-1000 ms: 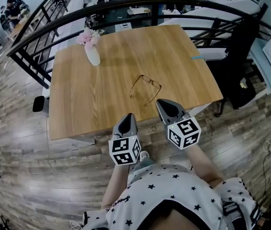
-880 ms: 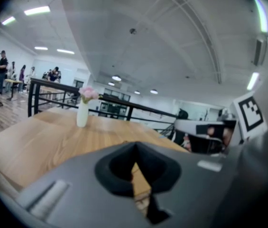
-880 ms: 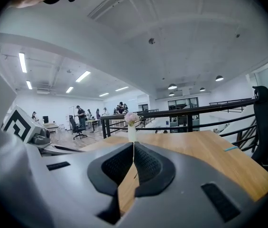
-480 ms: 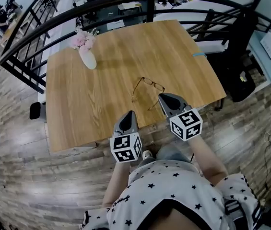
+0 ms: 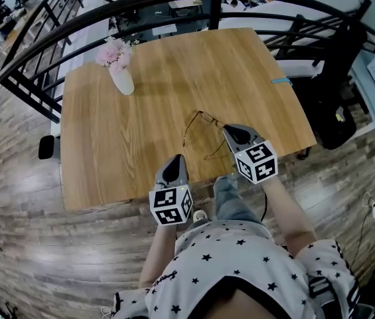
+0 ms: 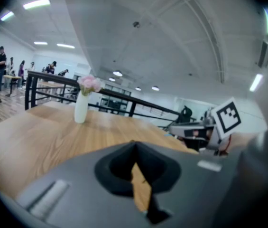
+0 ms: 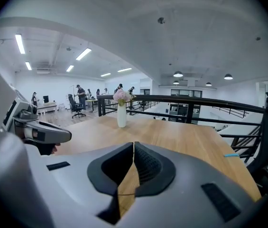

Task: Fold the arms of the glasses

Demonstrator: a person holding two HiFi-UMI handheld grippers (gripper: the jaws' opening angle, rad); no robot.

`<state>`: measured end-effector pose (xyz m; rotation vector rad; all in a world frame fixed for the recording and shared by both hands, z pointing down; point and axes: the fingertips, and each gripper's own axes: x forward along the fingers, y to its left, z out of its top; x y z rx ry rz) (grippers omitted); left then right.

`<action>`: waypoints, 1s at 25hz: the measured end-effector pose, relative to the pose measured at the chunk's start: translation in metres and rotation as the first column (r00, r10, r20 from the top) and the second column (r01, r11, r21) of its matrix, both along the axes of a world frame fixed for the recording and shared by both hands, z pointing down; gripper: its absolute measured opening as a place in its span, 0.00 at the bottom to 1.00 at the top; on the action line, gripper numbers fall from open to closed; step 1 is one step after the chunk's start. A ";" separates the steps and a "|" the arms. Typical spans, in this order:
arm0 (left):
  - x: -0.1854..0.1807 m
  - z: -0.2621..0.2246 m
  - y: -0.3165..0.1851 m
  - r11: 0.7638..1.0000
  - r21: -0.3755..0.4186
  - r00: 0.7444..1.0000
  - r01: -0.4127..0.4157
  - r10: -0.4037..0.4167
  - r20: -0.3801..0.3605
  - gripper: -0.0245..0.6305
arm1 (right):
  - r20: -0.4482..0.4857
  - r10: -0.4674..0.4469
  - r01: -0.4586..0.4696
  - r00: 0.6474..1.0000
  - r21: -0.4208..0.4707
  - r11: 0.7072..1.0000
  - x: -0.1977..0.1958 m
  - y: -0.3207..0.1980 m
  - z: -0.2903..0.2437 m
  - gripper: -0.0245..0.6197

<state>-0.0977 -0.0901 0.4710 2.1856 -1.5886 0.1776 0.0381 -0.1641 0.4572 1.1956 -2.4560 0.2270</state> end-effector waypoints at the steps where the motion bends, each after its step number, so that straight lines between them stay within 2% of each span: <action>1: 0.000 0.003 -0.003 1.000 0.000 1.000 0.006 -0.006 -0.001 0.05 | -0.009 -0.009 0.009 1.000 -0.010 1.000 0.001 -0.006 0.006 0.07; 10: 0.013 0.017 -0.032 0.999 -0.018 0.999 0.033 -0.033 0.003 0.05 | -0.127 -0.156 0.137 0.980 -0.144 0.980 0.004 -0.050 0.058 0.07; 15: 0.015 0.021 -0.045 0.998 -0.029 0.998 0.058 -0.058 0.007 0.05 | -0.163 -0.206 0.169 0.965 -0.216 0.962 0.003 -0.068 0.081 0.07; 21: 0.013 0.029 -0.057 0.996 -0.047 0.997 0.081 -0.080 0.016 0.05 | -0.182 -0.291 0.215 0.939 -0.349 0.912 -0.004 -0.078 0.110 0.19; 25: 0.012 0.032 -0.064 0.995 -0.055 0.996 0.087 -0.086 0.023 0.05 | -0.225 -0.338 0.229 0.914 -0.403 0.886 -0.007 -0.083 0.125 0.19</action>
